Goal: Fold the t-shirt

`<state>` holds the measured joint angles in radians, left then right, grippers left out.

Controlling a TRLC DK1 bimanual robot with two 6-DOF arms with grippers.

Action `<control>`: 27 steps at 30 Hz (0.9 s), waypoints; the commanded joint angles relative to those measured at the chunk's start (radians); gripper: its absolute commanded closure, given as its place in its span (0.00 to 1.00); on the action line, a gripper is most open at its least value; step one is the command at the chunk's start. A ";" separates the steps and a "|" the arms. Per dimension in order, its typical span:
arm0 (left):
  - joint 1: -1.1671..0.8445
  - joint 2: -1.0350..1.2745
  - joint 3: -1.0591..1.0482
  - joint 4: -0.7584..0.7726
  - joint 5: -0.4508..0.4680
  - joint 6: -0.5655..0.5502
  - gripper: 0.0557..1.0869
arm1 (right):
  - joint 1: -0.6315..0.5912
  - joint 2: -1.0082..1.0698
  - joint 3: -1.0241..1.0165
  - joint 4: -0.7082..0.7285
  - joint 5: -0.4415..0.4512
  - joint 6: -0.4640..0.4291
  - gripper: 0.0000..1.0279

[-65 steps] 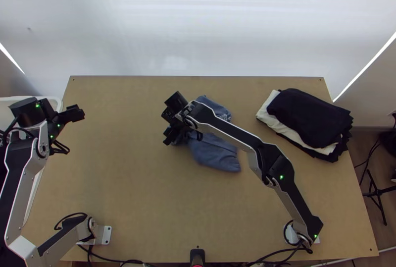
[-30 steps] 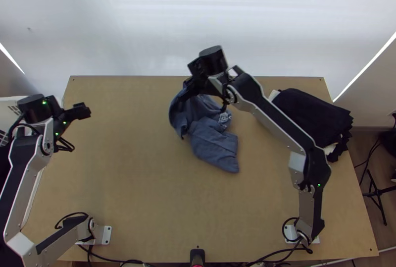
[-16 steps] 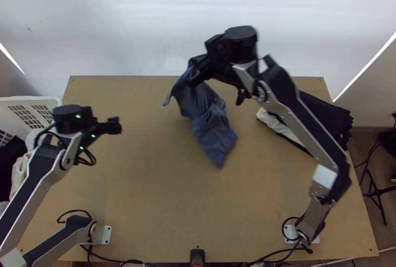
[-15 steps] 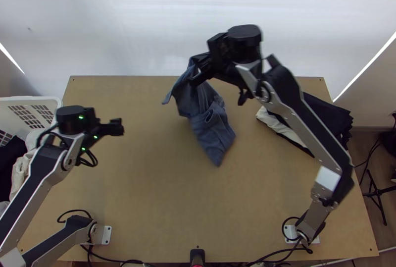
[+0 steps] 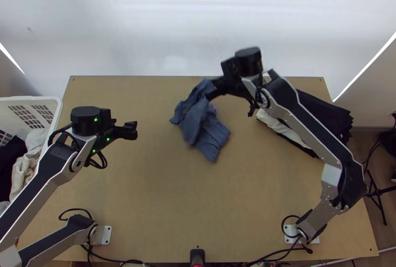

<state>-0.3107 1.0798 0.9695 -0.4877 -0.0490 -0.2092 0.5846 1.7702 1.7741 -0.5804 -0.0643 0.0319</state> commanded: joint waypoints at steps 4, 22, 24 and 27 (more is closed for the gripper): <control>-0.005 -0.004 0.005 -0.005 -0.002 0.002 0.04 | -0.121 0.048 -0.420 0.195 0.001 -0.046 0.97; 0.001 0.058 0.035 -0.003 -0.002 0.027 0.04 | -0.127 -0.071 -0.578 0.289 0.018 -0.233 0.09; 0.004 0.068 0.044 0.001 -0.002 0.027 0.04 | -0.100 -0.132 -0.591 0.277 0.057 -0.337 0.09; 0.005 0.078 0.049 0.008 -0.002 0.027 0.04 | -0.035 -0.236 -0.628 0.263 0.090 -0.494 0.10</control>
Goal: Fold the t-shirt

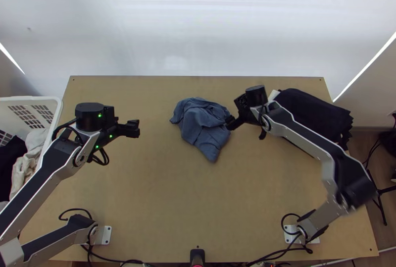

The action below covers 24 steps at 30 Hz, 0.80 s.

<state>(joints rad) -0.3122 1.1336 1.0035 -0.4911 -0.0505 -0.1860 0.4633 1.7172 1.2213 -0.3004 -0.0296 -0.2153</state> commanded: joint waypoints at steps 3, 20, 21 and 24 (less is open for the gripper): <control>0.007 0.034 0.015 0.026 0.000 0.002 0.04 | 0.187 -0.269 -0.163 -0.005 0.103 -0.378 0.10; 0.050 0.022 0.032 0.028 0.000 -0.013 0.04 | 0.336 -0.235 -0.497 0.560 0.145 -0.654 0.46; 0.051 0.022 0.033 0.026 0.000 -0.013 0.04 | 0.334 -0.217 -0.493 0.573 0.145 -0.656 0.46; 0.051 0.023 0.041 0.026 0.000 -0.013 0.04 | 0.328 -0.171 -0.477 0.596 0.145 -0.656 0.46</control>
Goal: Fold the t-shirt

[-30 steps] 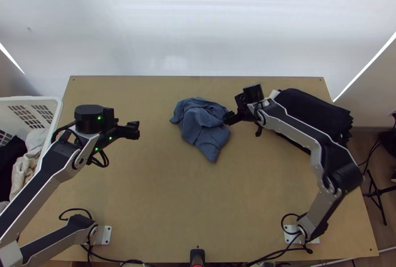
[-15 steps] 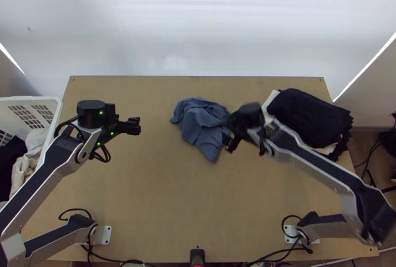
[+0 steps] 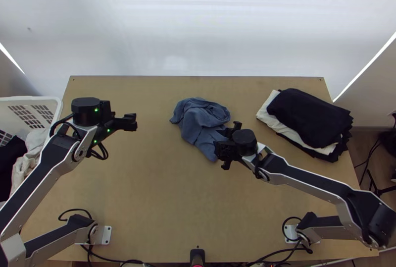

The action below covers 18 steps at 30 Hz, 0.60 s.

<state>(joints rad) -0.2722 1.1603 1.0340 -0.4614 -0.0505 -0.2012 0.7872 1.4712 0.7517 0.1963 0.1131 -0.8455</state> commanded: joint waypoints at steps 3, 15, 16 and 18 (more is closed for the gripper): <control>0.013 -0.002 0.014 -0.003 0.000 0.002 0.04 | -0.019 0.135 0.023 0.106 0.002 -0.021 0.46; 0.024 -0.001 0.014 -0.010 0.000 0.003 0.04 | -0.092 0.299 0.144 0.138 0.002 -0.018 0.47; 0.024 -0.001 0.012 -0.010 0.000 0.003 0.04 | -0.094 0.304 0.150 0.138 0.002 -0.015 0.47; 0.024 0.002 0.014 -0.010 0.000 0.003 0.04 | -0.095 0.316 0.169 0.138 0.002 -0.012 0.55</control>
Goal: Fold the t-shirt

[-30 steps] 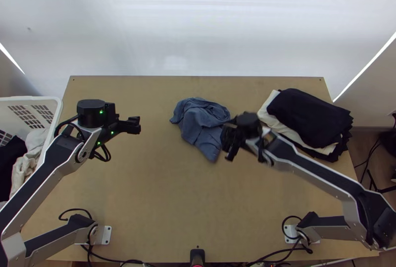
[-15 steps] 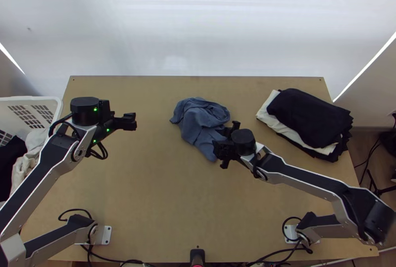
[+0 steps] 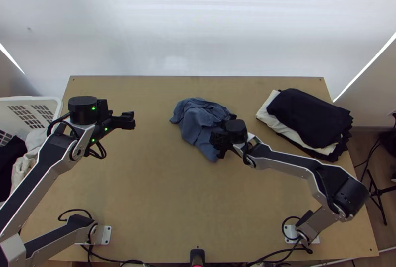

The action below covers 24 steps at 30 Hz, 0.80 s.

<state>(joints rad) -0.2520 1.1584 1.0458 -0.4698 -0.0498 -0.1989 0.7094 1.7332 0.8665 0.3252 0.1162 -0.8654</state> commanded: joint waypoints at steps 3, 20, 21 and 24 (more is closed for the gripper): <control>0.003 0.011 0.005 0.000 -0.001 0.001 0.04 | -0.018 0.069 0.077 0.009 -0.003 0.011 0.64; 0.008 0.023 0.014 0.000 -0.001 0.001 0.04 | -0.042 -0.060 0.410 -0.249 -0.030 0.296 0.97; 0.008 0.024 0.016 0.002 -0.001 0.001 0.04 | -0.050 -0.073 0.465 -0.307 -0.043 0.348 0.97; 0.008 0.029 0.022 0.002 -0.001 0.001 0.04 | -0.062 -0.104 0.617 -0.460 -0.072 0.480 0.97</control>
<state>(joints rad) -0.2459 1.1809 1.0592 -0.4698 -0.0528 -0.1978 0.6724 1.7149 1.2098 0.1226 0.0864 -0.6235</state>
